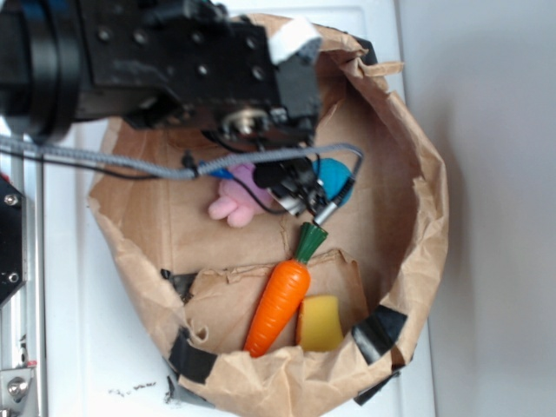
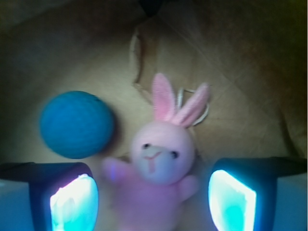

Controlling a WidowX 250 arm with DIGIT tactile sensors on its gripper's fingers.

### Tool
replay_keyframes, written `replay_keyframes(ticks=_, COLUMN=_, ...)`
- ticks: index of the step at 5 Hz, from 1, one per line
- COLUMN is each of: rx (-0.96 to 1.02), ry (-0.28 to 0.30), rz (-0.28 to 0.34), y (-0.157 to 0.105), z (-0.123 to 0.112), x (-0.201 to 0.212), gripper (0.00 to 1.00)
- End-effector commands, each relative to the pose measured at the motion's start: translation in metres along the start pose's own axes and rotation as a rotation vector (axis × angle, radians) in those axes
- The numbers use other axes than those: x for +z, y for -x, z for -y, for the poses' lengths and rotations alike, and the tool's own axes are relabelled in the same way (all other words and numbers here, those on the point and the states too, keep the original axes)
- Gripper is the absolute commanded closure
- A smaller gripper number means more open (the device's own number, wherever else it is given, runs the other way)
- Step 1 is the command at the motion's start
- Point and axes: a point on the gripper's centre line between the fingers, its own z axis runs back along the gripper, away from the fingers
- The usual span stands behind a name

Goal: Grab the pink bunny.

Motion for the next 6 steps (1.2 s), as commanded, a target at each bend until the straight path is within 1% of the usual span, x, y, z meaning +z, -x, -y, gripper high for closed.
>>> replay_keyframes(ticks=1, rx=-0.012, ry=0.018, rz=0.016, y=-0.005, z=0.008, x=-0.032, gripper=0.00)
replay_keyframes(ticks=2, rx=-0.050, ry=-0.004, rz=0.052, y=0.008, z=0.008, x=-0.057, gripper=0.00)
replay_keyframes(ticks=3, rx=-0.051, ry=-0.015, rz=0.062, y=0.012, z=0.009, x=-0.066, gripper=1.00)
replay_keyframes(ticks=4, rx=-0.037, ry=0.010, rz=0.037, y=0.012, z=0.011, x=-0.048, gripper=1.00)
replay_keyframes(ticks=5, rx=-0.022, ry=0.038, rz=0.006, y=0.012, z=0.017, x=-0.021, gripper=1.00)
replay_keyframes(ticks=6, rx=-0.025, ry=0.065, rz=-0.025, y=0.017, z=0.022, x=0.019, gripper=1.00)
